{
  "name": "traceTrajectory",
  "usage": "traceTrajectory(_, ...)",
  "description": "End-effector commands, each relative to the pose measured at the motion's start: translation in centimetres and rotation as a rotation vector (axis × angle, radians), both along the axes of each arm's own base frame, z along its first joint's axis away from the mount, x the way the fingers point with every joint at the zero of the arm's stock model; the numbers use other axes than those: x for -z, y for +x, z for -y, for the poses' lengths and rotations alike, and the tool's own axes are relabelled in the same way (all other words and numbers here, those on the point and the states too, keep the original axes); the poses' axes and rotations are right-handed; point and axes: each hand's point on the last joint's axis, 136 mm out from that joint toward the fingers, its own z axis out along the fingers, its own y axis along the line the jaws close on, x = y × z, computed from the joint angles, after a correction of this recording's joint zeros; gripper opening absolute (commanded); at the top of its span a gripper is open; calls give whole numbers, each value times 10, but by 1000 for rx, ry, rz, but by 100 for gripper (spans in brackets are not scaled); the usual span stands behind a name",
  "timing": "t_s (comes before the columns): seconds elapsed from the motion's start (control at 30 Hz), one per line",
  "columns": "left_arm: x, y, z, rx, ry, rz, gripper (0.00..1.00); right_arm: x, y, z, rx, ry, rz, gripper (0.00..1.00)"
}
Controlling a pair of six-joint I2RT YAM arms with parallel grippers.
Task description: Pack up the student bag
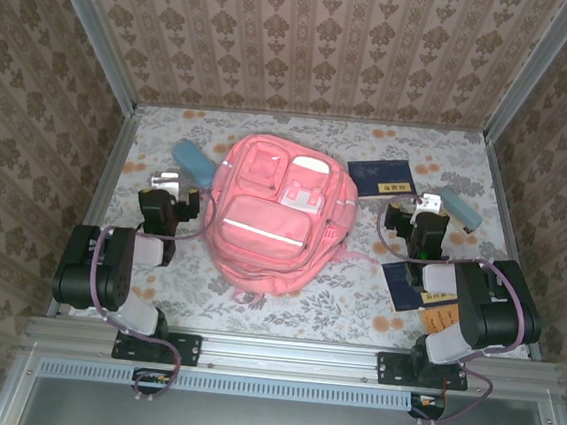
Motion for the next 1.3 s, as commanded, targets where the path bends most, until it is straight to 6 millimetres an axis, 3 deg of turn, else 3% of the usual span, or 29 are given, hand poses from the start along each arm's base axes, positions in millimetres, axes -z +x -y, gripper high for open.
traceTrajectory(0.0, -9, 8, 1, 17, 3, 28, 100, -10, 7, 4, 11, -12, 34, 100)
traceTrajectory(0.17, -13, 5, -9, -43, 1, 54, 100, -13, 7, -2, -21, -15, 42, 100)
traceTrajectory(0.3, -24, -1, -12, -60, 5, 71, 100, -32, 1, 1, -6, -18, 45, 100)
traceTrajectory(0.47, -53, -7, -21, -126, 7, 56, 100, -71, -8, 8, 61, 48, 14, 100)
traceTrajectory(0.63, -83, -13, -17, -160, -118, 0, 100, -78, -20, 3, 123, 212, -159, 100)
traceTrajectory(0.8, -109, -13, 29, 9, -289, -61, 100, -76, -21, -48, -49, 457, -246, 100)
traceTrajectory(1.0, -119, -14, 108, 255, -411, -186, 100, -54, -22, -141, -228, 587, -412, 96)
traceTrajectory(1.13, -104, -21, 163, 377, -443, -306, 98, -30, -20, -184, -263, 650, -504, 90)
traceTrajectory(1.27, -77, -28, 213, 462, -447, -446, 84, -10, -14, -202, -239, 673, -549, 85)
